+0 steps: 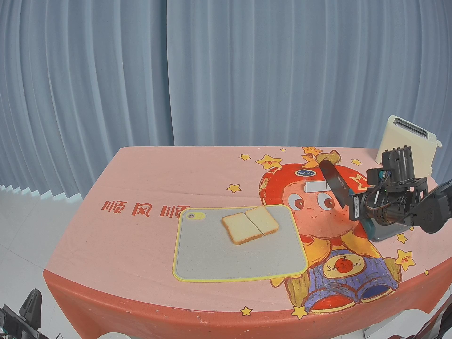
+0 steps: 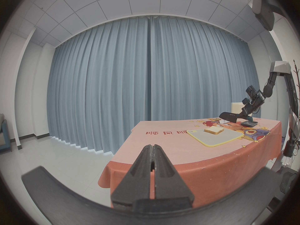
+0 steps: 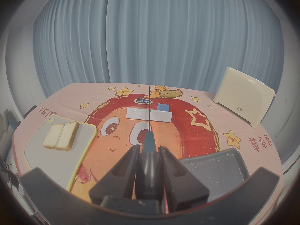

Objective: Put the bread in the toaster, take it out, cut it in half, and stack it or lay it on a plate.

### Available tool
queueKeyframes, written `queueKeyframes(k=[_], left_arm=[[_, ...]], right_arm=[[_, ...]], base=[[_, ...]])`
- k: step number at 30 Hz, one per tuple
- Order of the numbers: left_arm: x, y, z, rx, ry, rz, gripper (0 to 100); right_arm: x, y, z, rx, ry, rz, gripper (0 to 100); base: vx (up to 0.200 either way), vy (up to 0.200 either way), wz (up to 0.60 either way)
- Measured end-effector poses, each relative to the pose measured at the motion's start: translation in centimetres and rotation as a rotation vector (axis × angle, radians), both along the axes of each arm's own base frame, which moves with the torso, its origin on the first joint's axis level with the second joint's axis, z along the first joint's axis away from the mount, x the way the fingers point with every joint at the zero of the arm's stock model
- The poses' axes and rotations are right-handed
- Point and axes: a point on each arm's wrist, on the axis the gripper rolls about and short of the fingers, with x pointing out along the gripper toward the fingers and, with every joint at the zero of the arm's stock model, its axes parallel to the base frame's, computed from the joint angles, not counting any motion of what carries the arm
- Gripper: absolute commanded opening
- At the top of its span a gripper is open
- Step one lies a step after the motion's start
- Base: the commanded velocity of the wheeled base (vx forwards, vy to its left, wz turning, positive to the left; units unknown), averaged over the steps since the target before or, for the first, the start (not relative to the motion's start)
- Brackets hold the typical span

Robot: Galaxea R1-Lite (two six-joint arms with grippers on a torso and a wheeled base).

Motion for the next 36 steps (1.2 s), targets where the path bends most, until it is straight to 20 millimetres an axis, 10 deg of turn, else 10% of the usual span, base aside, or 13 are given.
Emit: queueKeyframes(k=[36], left_arm=[[0.00, 0.00, 0.00, 0.000, 0.000, 0.000, 0]], right_arm=[[-0.15, 0.31, -0.79, -0.015, 0.027, 0.002, 0]], base=[[0.000, 0.000, 0.00]])
